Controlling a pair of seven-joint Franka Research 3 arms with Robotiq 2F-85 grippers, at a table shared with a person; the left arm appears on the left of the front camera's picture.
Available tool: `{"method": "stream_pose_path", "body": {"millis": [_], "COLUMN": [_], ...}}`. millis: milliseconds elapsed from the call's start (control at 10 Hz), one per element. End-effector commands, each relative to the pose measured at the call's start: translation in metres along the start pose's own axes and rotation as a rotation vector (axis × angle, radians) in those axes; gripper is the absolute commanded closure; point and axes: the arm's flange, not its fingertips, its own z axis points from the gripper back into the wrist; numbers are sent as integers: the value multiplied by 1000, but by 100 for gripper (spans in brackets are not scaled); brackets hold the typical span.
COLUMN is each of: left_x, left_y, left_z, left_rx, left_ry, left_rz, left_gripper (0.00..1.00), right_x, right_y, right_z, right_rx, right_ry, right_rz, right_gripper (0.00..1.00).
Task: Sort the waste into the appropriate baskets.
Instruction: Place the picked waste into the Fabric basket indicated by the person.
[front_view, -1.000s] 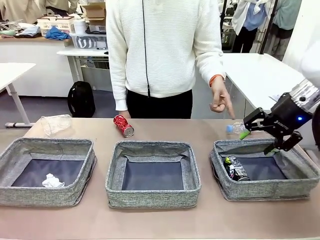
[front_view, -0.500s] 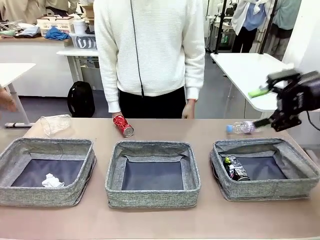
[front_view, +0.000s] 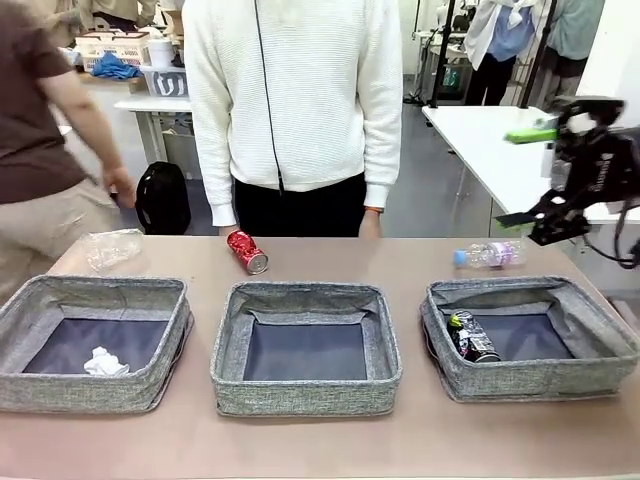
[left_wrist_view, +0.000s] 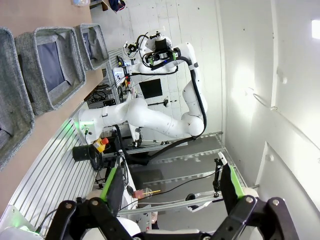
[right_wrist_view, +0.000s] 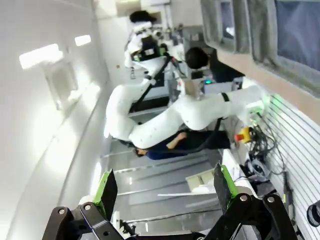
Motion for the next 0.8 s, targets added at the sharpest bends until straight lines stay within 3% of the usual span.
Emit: {"method": "stream_pose_path", "body": {"millis": [0,100,700], "left_x": [1,1,1], "left_y": [-3,-3,-3], "left_z": [2,2,2], "left_rx": [-11,-11,-11], "left_ry": [-7,-7,-7], "left_rz": [-2,-2,-2], "left_gripper": [0,0,0], "right_x": [10,0,0], "right_y": [3,0,0], "right_z": [-11,0,0], "right_rx": [-149,0,0], "right_ry": [-93,0,0], "right_rz": [55,0,0], "right_gripper": [0,0,0]}}
